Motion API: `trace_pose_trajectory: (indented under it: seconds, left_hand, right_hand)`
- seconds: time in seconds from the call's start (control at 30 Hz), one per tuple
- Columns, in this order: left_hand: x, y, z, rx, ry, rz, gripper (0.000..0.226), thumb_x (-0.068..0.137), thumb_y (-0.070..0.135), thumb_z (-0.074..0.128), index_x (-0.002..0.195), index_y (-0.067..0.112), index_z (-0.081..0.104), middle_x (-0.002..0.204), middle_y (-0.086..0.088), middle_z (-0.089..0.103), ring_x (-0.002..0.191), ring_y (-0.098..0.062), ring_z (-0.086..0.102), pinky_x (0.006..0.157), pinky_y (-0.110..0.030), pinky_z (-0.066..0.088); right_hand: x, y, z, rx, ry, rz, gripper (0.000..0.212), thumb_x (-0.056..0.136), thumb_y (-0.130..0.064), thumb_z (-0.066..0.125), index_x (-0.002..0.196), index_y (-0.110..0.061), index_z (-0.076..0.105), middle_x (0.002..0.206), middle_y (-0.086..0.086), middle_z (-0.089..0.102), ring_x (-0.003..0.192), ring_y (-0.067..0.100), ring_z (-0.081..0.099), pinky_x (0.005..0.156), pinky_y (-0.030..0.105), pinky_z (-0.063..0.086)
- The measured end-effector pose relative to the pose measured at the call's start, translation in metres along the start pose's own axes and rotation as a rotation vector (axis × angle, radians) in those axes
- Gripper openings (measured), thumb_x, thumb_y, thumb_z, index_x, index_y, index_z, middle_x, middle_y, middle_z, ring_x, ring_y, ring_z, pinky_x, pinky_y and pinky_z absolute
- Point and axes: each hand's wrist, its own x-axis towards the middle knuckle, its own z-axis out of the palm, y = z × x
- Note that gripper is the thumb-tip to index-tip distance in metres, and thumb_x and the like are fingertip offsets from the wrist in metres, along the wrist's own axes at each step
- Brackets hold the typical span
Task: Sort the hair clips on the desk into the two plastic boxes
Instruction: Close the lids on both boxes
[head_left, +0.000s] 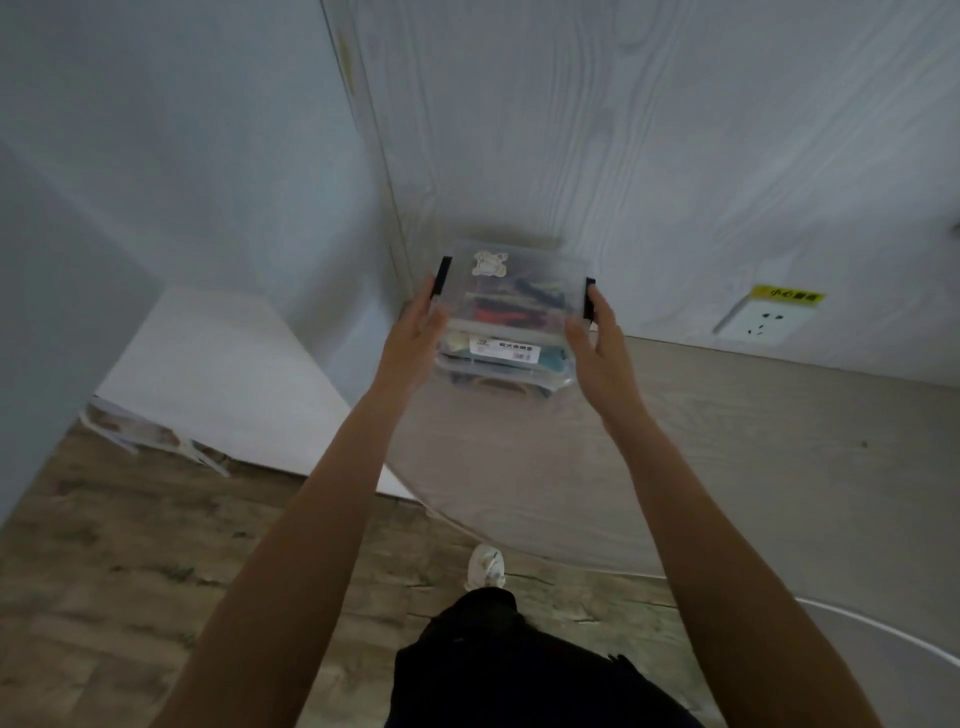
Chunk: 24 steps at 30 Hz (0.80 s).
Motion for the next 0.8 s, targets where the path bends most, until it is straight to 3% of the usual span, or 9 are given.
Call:
trace_pose_trajectory:
  seconds: [0.1, 0.23, 0.33, 0.4, 0.53, 0.57, 0.7, 0.8]
  left_hand:
    - [0.003, -0.006, 0.002, -0.043, -0.017, 0.031, 0.044, 0.100, 0.039, 0.031, 0.143, 0.038, 0.026, 0.145, 0.012, 0.037, 0.126, 0.000, 0.034, 0.106, -0.023, 0.029]
    - [0.003, -0.018, 0.011, -0.119, 0.053, -0.182, 0.047, 0.097, 0.052, 0.025, 0.141, 0.037, 0.027, 0.144, -0.001, 0.041, 0.130, -0.021, 0.042, 0.111, -0.043, 0.031]
    - [0.005, -0.031, 0.009, -0.214, 0.184, -0.376, 0.059, 0.096, 0.054, 0.027, 0.146, 0.024, 0.021, 0.153, -0.005, 0.028, 0.138, -0.025, 0.030, 0.115, -0.042, 0.023]
    - [0.005, -0.039, 0.006, -0.361, 0.241, -0.464, 0.067, 0.090, 0.060, 0.034, 0.144, 0.023, 0.026, 0.149, -0.011, 0.034, 0.135, -0.031, 0.036, 0.113, -0.047, 0.029]
    - [0.001, -0.047, -0.001, -0.472, 0.283, -0.518, 0.056, 0.092, 0.040, 0.046, 0.139, 0.011, 0.036, 0.140, -0.029, 0.036, 0.128, -0.043, 0.038, 0.106, -0.047, 0.037]
    - [-0.002, -0.046, -0.003, -0.494, 0.285, -0.521, 0.057, 0.090, 0.036, 0.049, 0.139, 0.009, 0.035, 0.139, -0.031, 0.035, 0.126, -0.045, 0.038, 0.098, -0.046, 0.039]
    - [-0.009, -0.038, -0.005, -0.367, 0.271, -0.520, 0.058, 0.089, 0.027, 0.051, 0.143, 0.023, 0.030, 0.125, -0.008, 0.053, 0.104, -0.026, 0.054, 0.084, -0.033, 0.040]
    - [-0.020, -0.037, -0.005, -0.353, 0.282, -0.433, 0.055, 0.091, 0.024, 0.050, 0.143, 0.022, 0.031, 0.138, -0.007, 0.046, 0.122, -0.025, 0.048, 0.093, -0.032, 0.037]
  right_hand:
    - [0.001, 0.005, 0.002, 0.054, -0.070, 0.028, 0.060, 0.091, -0.053, 0.040, 0.144, -0.038, 0.015, 0.151, -0.004, 0.032, 0.135, 0.017, 0.037, 0.111, 0.048, 0.034]
    - [0.005, 0.001, 0.010, -0.011, -0.087, 0.033, 0.060, 0.093, -0.050, 0.038, 0.145, -0.039, 0.010, 0.140, 0.003, 0.045, 0.126, 0.026, 0.047, 0.107, 0.048, 0.039]
    - [0.006, -0.007, 0.028, 0.060, -0.140, -0.005, 0.061, 0.095, -0.042, 0.041, 0.146, -0.033, 0.008, 0.154, -0.002, 0.026, 0.140, 0.018, 0.028, 0.116, 0.043, 0.027]
    - [0.006, -0.012, 0.040, 0.103, -0.169, -0.024, 0.061, 0.097, -0.036, 0.040, 0.147, -0.028, 0.007, 0.154, -0.011, 0.018, 0.142, 0.011, 0.020, 0.118, 0.038, 0.021]
    - [0.008, -0.018, 0.065, 0.099, -0.207, -0.055, 0.063, 0.098, -0.038, 0.037, 0.147, -0.029, -0.001, 0.156, -0.010, 0.008, 0.138, 0.003, 0.012, 0.119, 0.038, 0.014]
    - [0.009, -0.021, 0.070, 0.086, -0.214, -0.049, 0.064, 0.098, -0.038, 0.037, 0.147, -0.028, -0.003, 0.157, -0.009, 0.006, 0.136, 0.002, 0.011, 0.118, 0.036, 0.013]
    - [0.010, -0.026, 0.072, 0.083, -0.226, -0.017, 0.062, 0.099, -0.037, 0.033, 0.147, -0.027, -0.005, 0.157, -0.008, 0.002, 0.143, 0.012, 0.008, 0.119, 0.038, 0.010]
    - [0.011, -0.019, 0.062, 0.130, -0.239, 0.015, 0.058, 0.099, -0.039, 0.029, 0.147, -0.028, -0.002, 0.158, -0.001, 0.008, 0.144, 0.017, 0.013, 0.119, 0.042, 0.015]
